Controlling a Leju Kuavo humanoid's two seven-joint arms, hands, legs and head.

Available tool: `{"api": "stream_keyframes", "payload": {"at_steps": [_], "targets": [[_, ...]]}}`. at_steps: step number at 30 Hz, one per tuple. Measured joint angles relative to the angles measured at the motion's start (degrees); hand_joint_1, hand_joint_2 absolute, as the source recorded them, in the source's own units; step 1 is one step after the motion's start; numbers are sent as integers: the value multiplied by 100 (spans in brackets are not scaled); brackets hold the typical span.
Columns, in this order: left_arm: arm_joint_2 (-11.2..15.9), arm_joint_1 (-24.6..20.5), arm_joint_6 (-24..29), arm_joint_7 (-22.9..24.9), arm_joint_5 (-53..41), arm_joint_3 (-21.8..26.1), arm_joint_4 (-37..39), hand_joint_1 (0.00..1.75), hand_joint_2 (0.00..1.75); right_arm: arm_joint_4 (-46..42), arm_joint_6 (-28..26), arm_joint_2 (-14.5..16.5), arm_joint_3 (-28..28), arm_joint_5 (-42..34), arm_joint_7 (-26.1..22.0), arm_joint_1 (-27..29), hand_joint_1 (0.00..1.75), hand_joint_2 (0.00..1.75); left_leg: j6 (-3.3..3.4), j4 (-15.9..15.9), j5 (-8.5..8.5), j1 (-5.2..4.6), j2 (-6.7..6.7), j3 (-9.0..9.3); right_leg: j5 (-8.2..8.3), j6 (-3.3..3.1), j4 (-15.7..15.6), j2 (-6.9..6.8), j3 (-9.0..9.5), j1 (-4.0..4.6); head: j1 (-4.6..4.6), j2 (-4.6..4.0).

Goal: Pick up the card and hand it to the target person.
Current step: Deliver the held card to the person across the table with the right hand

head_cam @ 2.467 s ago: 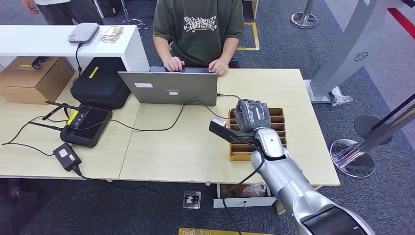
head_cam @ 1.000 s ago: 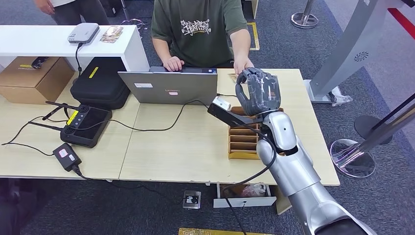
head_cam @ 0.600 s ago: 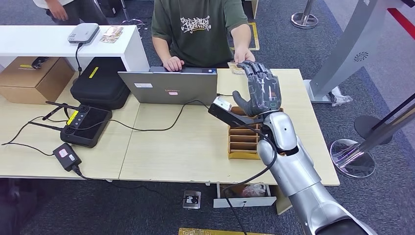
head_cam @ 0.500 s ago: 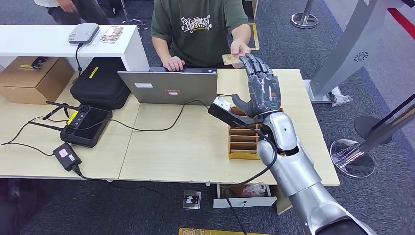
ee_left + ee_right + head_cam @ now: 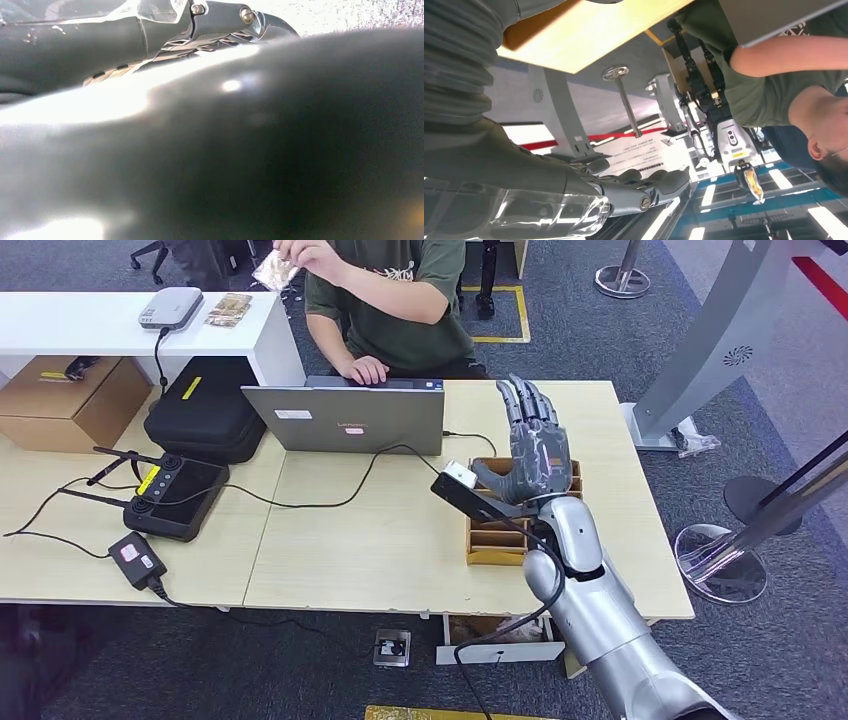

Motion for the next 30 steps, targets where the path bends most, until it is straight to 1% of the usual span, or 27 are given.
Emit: {"api": "stream_keyframes", "payload": {"at_steps": [2, 3, 8, 13, 18, 22, 30], "targets": [[0, 1, 4, 1, 0, 0, 0, 0, 0, -18, -168, -3, -1, -206, -155, 215, 0, 175, 0, 0, 0, 0, 0, 0, 0, 0, 0, 0, 0, 0, 0, 0], [0, 2, 4, 1, 0, 0, 0, 0, 0, -55, -218, -4, -8, -427, -289, 342, 0, 175, 0, 0, 0, 0, 0, 0, 0, 0, 0, 0, 0, 0, 0, 0], [1, 4, -9, -7, 24, 0, 0, 0, 0, -530, -183, -2, -125, -2120, -1254, 978, 0, 175, 0, -1, -1, 0, -2, -3, -1, 0, 0, -1, 0, 0, 0, 0], [8, 5, -23, -6, 35, 0, 0, 0, 0, -923, -87, 0, -251, -2752, -1610, 1361, 0, 175, 0, -1, -1, 0, 0, -1, -1, 0, 0, -1, 0, 0, 0, 0], [10, 13, -108, 88, 28, 0, 0, 0, 0, -1367, -48, 7, -433, -3628, -2168, 1835, 0, 175, 0, -1, 0, 0, -2, -1, -1, 0, 0, -4, 0, 0, 1, 0], [11, 16, -190, 127, 1, 0, 0, 0, 0, -1586, -34, 38, -490, -3994, -2378, 2285, 0, 175, -1, -2, -2, 0, -1, -2, -2, -1, 0, -3, -1, 0, 0, 0], [10, 18, -255, 154, -38, 0, 0, 0, 0, -1633, -236, 186, -592, -3915, -2433, 2816, 0, 175, -3, -3, -2, 0, 0, -1, -3, -2, 0, -2, -2, 0, 0, 0]]}}
